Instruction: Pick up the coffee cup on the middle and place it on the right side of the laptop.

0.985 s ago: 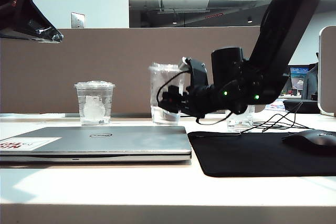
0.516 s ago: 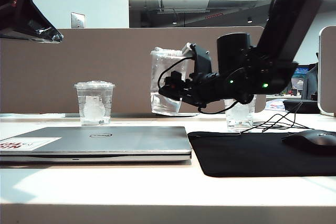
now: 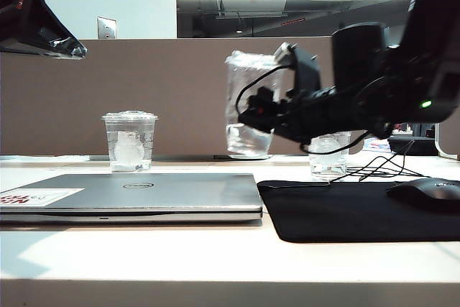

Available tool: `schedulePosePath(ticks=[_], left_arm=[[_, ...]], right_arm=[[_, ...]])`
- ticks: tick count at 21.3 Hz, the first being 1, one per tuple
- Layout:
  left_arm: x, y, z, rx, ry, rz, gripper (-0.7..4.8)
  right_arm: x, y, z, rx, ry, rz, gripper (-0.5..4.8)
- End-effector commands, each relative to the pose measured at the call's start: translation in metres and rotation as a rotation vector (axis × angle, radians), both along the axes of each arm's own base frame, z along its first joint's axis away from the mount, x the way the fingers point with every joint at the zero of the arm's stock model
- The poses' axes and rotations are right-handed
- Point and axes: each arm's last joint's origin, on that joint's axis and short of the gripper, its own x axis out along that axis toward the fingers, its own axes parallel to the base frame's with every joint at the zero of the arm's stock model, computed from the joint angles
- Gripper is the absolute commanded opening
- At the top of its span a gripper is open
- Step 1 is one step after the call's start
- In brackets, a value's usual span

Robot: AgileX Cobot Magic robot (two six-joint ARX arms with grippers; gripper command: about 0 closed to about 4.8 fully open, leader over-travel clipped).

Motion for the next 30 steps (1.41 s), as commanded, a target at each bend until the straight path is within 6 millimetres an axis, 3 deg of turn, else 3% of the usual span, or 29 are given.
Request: schedulePosePath(ticks=[1, 8, 17, 30], left_arm=[[0.0, 0.0, 0.003, -0.005, -0.018, 0.0, -0.05], [0.0, 0.0, 0.003, -0.005, -0.019, 0.0, -0.05], [-0.001, 0.0, 0.003, -0.007, -0.023, -0.003, -0.05], [-0.021, -0.023, -0.005, -0.001, -0.009, -0.187, -0.05]], right_arm=[[-0.014, -0.009, 0.013, 0.023, -0.058, -0.027, 2.77], [-0.057, -0.028, 0.015, 0.007, -0.033, -0.061, 2.77], [-0.101, -0.047, -0.005, -0.045, 0.031, -0.161, 2.77], [-0.107, -0.05, -0.015, -0.086, 0.078, -0.19, 2.77]])
